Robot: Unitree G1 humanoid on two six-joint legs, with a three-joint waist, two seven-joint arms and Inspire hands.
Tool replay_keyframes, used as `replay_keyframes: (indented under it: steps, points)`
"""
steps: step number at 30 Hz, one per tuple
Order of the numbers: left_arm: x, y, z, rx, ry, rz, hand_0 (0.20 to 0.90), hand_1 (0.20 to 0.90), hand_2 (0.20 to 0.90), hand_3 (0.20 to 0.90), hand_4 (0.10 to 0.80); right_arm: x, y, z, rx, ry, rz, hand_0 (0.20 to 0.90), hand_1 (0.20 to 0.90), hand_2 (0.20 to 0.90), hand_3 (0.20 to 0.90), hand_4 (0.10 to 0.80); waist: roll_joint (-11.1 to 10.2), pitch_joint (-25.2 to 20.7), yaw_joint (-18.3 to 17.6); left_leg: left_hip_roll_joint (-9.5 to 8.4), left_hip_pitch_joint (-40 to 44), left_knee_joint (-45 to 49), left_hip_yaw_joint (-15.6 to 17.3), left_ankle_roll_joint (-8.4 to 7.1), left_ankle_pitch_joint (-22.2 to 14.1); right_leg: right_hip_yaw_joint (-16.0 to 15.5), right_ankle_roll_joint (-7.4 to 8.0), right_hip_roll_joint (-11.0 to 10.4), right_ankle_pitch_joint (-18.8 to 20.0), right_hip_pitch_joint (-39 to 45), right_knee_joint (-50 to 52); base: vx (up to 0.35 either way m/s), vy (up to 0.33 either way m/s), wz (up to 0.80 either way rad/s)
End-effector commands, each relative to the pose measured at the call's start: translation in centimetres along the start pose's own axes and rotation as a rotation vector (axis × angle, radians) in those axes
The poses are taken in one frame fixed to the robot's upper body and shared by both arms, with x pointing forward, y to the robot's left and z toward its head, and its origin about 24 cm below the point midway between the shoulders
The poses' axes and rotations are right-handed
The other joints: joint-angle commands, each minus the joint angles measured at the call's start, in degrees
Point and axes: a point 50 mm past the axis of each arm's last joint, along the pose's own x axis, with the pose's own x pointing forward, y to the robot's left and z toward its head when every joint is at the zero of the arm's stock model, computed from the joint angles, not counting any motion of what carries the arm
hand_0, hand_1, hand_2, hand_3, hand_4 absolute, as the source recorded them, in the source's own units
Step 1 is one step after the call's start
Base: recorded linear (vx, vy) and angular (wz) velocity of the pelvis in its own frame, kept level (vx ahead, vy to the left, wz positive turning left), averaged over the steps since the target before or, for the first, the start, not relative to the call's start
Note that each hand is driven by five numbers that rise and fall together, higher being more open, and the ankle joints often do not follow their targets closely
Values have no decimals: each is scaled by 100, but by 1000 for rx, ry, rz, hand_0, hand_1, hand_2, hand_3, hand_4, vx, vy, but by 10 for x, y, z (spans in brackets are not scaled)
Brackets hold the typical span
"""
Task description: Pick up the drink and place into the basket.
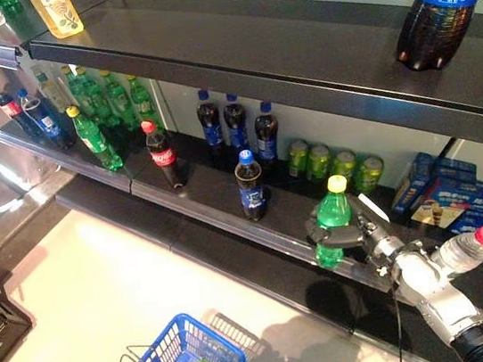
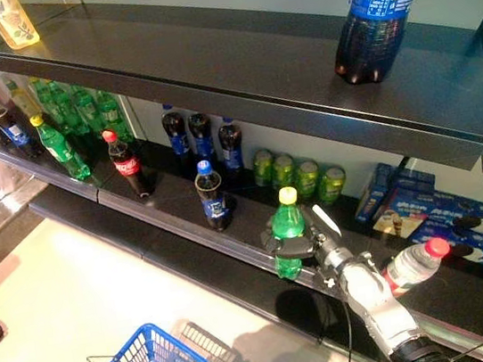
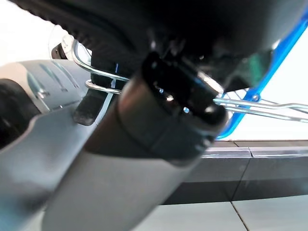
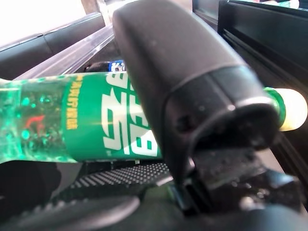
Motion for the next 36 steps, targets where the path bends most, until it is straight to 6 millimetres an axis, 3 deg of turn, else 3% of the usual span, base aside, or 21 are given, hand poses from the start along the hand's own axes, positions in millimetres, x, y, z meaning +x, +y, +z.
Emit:
replay_keyframes:
  steps: [1, 11, 16, 28, 36]
  points:
    - [31, -74, 25, 46, -99, -342, 300, 300, 300, 200, 100, 5, -7, 95, -27, -525, 8, 300, 300, 300, 200, 100, -209, -498, -57, 109, 150, 43, 565, -174, -91, 101, 64, 6, 233, 116, -285, -73, -7, -9]
    - [33, -86, 39, 19, -186, -391, 300, 300, 300, 200, 100, 7, 1, 97, -13, -531, 38, 300, 300, 300, 200, 100, -226, -647, -12, 94, 223, -64, 618, -126, -186, -10, 56, 3, 205, 135, -326, -30, 5, -2]
    - [30, -105, 56, -4, -276, -510, 300, 300, 300, 200, 100, 7, 4, 98, -7, -539, 44, 300, 300, 300, 200, 100, -222, -666, 101, 62, 221, -68, 547, -99, -229, -108, 71, -35, 204, 169, -328, -2, 4, 1]
    - [1, -179, 95, 43, -460, -933, 300, 300, 300, 200, 100, 12, 20, 114, 10, -603, 95, 300, 300, 300, 200, 100, -214, -604, 528, -41, 194, -68, 241, -32, -254, -464, 71, -134, 189, 313, -305, -10, 19, 14]
    - [-27, -218, 111, 73, -537, -1098, 300, 300, 300, 200, 100, 11, 38, 115, 15, -614, 161, 300, 300, 300, 200, 100, -214, -623, 738, -95, 141, -68, 27, -4, -235, -615, 63, -135, 158, 372, -312, -6, 13, 19]
